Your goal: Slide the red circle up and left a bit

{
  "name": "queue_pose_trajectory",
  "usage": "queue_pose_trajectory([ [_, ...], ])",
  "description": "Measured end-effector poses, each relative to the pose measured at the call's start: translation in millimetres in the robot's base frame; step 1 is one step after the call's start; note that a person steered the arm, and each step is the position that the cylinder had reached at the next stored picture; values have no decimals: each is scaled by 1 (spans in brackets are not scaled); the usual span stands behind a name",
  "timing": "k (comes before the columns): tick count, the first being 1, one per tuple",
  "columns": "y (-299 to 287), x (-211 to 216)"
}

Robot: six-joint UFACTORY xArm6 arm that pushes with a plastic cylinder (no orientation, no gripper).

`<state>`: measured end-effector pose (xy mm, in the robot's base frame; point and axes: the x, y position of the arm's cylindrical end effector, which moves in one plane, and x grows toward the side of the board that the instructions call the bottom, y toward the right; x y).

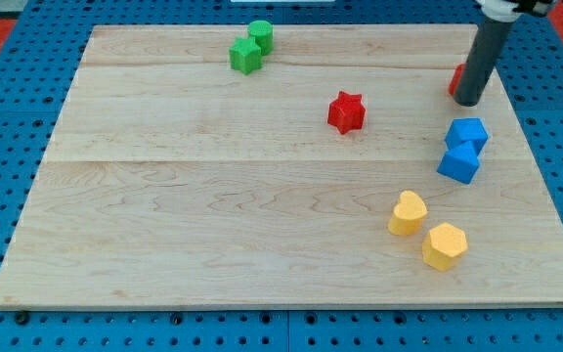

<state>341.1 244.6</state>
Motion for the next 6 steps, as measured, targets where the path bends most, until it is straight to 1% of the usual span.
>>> queue_pose_trajectory([
  [1,24,-25],
  [2,49,-24],
  [3,54,-43],
  [4,10,-83],
  [5,-11,-107],
  [6,-11,-64],
])
